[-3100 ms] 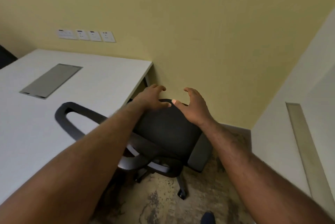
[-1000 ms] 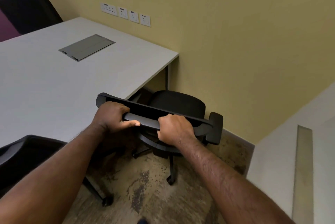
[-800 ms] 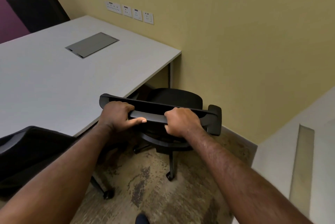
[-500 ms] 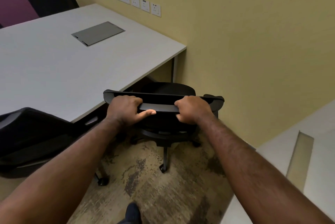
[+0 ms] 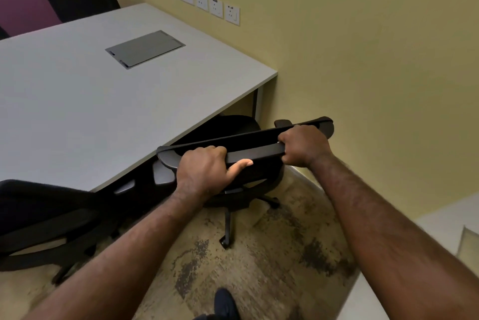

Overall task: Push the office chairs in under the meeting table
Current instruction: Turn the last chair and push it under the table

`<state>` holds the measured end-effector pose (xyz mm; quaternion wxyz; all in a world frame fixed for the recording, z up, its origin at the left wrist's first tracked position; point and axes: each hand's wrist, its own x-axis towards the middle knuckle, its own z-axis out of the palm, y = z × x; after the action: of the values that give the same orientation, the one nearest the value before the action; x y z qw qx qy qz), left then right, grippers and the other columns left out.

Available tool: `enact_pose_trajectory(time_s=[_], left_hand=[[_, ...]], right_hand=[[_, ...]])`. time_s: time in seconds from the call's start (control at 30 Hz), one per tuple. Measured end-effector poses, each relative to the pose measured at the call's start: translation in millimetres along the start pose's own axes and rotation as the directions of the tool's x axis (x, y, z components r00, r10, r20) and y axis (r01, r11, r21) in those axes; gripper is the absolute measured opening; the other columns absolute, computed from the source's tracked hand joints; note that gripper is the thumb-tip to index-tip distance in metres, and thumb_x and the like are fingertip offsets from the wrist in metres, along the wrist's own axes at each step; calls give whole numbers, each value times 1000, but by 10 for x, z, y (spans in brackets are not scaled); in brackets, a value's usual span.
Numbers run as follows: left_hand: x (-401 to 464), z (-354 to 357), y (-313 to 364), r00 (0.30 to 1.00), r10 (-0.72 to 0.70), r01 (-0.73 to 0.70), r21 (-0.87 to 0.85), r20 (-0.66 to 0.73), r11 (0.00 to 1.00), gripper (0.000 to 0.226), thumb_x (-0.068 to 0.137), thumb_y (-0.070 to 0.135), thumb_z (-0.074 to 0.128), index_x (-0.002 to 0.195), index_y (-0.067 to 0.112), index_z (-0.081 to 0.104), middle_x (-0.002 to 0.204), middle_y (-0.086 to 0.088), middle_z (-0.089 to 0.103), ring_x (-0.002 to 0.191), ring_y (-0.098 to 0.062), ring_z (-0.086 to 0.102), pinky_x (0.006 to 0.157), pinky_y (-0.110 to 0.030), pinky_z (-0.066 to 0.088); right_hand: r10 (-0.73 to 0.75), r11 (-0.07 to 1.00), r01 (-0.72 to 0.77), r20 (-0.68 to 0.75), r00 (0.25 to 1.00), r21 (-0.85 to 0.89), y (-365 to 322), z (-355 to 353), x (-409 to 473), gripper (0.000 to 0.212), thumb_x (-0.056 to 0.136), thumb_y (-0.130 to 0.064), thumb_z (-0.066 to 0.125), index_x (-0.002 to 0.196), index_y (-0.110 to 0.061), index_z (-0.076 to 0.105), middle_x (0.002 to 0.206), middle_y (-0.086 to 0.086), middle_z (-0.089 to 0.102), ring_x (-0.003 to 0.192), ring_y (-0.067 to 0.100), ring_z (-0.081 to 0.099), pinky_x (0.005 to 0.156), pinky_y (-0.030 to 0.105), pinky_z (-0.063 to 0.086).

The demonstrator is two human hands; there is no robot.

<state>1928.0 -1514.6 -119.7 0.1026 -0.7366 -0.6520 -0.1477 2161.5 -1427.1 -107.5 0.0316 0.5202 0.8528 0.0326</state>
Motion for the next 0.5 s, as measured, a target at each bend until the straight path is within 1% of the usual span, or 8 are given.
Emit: enact_pose_trajectory(time_s=[0.07, 0.2, 0.3, 0.43, 0.5], left_hand=[[149, 61, 80, 1000, -28, 28, 0, 3, 1000, 70, 80, 88, 10, 62, 27, 39, 50, 11, 33, 41, -6, 30, 41, -21, 17], [427, 167, 185, 997, -73, 73, -18, 16, 997, 69, 82, 86, 9, 65, 27, 40, 52, 10, 33, 42, -6, 29, 42, -23, 16], [603, 244, 245, 995, -99, 99, -20, 25, 995, 71, 82, 86, 7, 67, 26, 42, 54, 9, 34, 44, -8, 32, 43, -25, 21], [809, 337, 359, 986, -163, 164, -25, 43, 986, 71, 82, 85, 6, 67, 26, 41, 55, 8, 35, 46, -10, 38, 44, -27, 35], [928, 381, 402, 980, -195, 196, -29, 38, 980, 68, 82, 86, 8, 64, 27, 38, 53, 10, 34, 44, -8, 36, 43, -26, 34]], right_hand=[[19, 1000, -19, 13, 1000, 11, 133, 3, 182, 13, 64, -30, 64, 71, -26, 53, 60, -9, 50, 58, 18, 51, 50, 27, 41], [-19, 999, 20, 33, 999, -32, 405, 38, 526, 11, 65, -30, 63, 71, -25, 55, 60, -7, 51, 58, 20, 53, 51, 27, 39], [-60, 996, 62, 19, 998, -61, 593, 66, 745, 12, 65, -31, 63, 73, -24, 59, 65, -5, 58, 64, 22, 59, 53, 28, 38], [-149, 987, 149, 4, 989, -68, 830, 87, 999, 13, 66, -30, 64, 75, -21, 62, 72, 0, 65, 69, 25, 62, 56, 29, 40], [-188, 980, 188, 4, 982, -70, 935, 98, 1155, 14, 66, -30, 65, 77, -20, 63, 75, 0, 66, 71, 26, 62, 59, 30, 45]])
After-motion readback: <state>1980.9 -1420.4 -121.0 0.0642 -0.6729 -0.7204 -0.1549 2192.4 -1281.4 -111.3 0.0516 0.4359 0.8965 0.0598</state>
